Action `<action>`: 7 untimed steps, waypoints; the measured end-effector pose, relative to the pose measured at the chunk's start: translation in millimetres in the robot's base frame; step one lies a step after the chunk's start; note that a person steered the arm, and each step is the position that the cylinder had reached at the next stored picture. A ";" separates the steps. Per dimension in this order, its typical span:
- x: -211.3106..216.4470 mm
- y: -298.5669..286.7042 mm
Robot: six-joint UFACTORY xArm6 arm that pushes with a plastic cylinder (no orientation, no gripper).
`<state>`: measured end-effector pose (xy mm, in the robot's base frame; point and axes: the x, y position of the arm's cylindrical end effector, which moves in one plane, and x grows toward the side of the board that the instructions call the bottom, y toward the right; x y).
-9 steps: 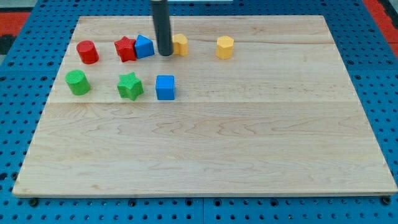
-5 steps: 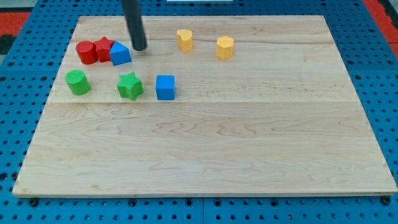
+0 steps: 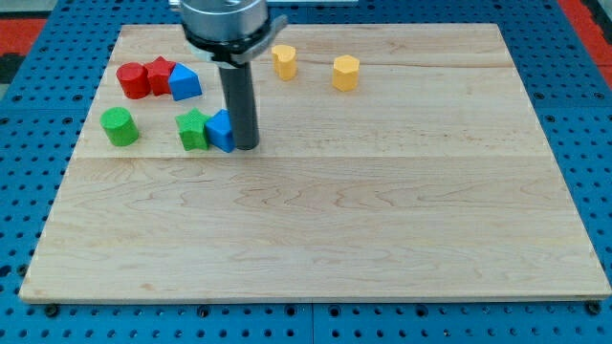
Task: Form a group of blue blocks and red blocks
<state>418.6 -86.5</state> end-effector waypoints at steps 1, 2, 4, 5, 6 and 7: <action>-34.8 -18.5; -45.8 -59.5; -52.5 -59.0; -26.7 -75.2; -26.1 -118.5; -38.8 -130.0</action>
